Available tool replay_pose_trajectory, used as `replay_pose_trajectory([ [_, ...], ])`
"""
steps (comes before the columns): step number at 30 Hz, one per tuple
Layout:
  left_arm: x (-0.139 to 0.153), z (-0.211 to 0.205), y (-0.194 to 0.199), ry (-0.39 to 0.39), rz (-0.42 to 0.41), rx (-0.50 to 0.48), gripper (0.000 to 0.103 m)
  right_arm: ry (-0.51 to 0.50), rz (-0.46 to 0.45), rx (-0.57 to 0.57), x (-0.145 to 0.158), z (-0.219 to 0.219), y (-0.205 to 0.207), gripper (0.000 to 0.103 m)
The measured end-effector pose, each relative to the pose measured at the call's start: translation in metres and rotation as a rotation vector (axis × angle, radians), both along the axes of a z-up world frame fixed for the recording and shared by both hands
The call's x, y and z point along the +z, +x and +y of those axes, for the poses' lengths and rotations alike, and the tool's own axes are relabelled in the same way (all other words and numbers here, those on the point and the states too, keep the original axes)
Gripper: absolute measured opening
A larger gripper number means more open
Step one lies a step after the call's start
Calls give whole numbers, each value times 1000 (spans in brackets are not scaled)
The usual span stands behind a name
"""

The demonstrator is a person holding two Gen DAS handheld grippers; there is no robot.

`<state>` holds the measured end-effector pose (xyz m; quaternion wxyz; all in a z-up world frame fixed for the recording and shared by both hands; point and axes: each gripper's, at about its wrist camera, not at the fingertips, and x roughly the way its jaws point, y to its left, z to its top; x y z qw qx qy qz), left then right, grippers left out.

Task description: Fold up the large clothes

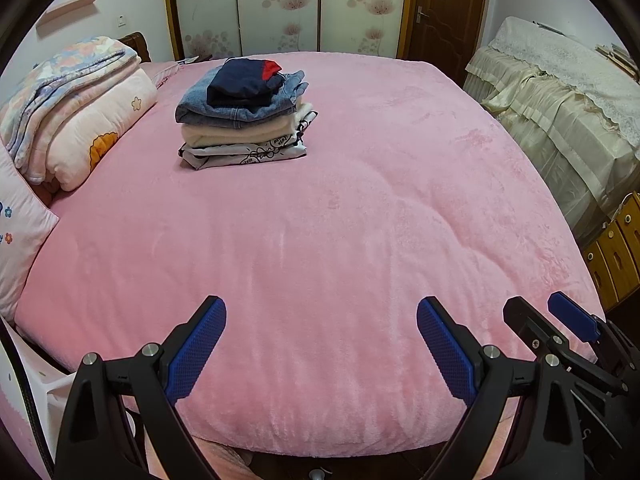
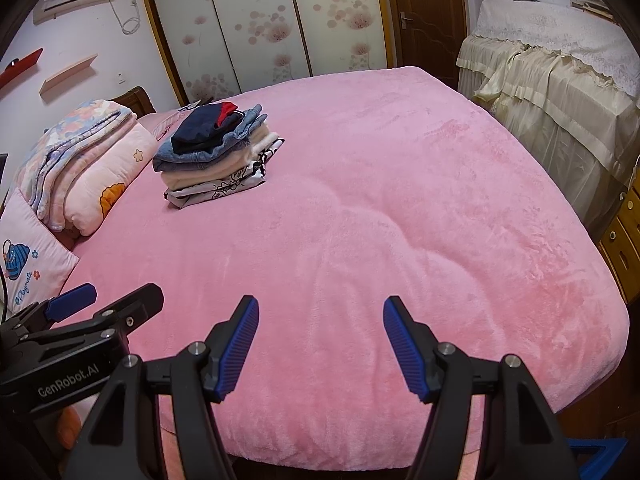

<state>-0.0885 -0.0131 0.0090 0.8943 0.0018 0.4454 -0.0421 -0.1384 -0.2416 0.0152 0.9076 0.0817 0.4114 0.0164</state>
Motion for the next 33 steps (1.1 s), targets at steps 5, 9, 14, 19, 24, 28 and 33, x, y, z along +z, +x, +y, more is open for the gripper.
replay_pose_trajectory([
  [5,0,0,1,0,1,-1,95,-1,-1,0,0,0,0,65],
  [9,0,0,1,0,4,0,95,-1,1,-1,-2,0,1,65],
  [14,0,1,4,2,7,1,95,-1,0,-1,-1,0,1,65],
  [19,-1,1,4,1,8,1,95,0,3,-1,-2,0,1,65],
  [24,-1,1,4,2,10,1,95,1,4,0,-3,0,1,65],
  [28,-3,3,5,0,13,2,95,4,9,0,-9,1,1,65],
  [33,-5,6,6,-1,17,2,95,4,9,0,-8,1,2,65],
])
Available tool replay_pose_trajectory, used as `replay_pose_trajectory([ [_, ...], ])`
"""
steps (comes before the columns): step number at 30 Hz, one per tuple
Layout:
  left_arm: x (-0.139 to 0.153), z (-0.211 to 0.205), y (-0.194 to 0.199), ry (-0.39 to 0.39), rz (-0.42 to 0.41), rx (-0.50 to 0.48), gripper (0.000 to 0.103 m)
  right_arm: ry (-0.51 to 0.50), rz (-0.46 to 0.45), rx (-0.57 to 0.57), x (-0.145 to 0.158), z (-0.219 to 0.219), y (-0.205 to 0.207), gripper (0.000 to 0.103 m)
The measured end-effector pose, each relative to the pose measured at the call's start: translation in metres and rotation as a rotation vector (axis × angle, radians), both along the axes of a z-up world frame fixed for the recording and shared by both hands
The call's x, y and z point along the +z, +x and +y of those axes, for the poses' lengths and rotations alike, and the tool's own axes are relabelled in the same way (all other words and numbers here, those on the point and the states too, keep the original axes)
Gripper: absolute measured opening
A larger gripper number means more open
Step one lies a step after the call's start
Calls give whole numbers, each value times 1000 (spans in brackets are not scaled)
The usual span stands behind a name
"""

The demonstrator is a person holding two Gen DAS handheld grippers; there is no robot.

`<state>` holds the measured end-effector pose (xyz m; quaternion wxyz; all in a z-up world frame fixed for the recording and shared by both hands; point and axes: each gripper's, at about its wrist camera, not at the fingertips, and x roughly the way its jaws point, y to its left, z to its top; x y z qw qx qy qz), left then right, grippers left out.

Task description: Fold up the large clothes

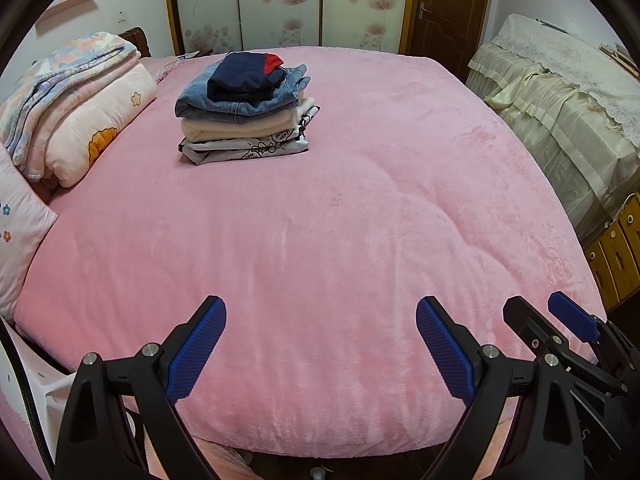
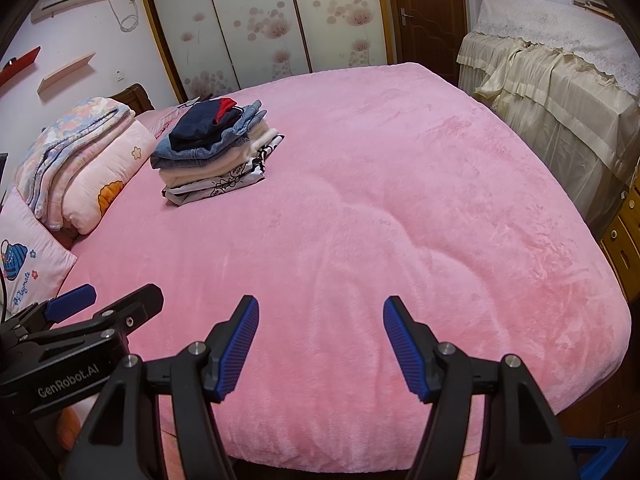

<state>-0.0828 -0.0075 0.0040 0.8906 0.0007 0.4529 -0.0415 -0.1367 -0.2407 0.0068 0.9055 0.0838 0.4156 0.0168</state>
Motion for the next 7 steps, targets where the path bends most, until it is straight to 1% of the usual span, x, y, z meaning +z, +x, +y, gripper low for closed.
replay_pose_trajectory([
  [7,-4,3,2,-1,9,2,95,1,5,0,-3,2,0,65],
])
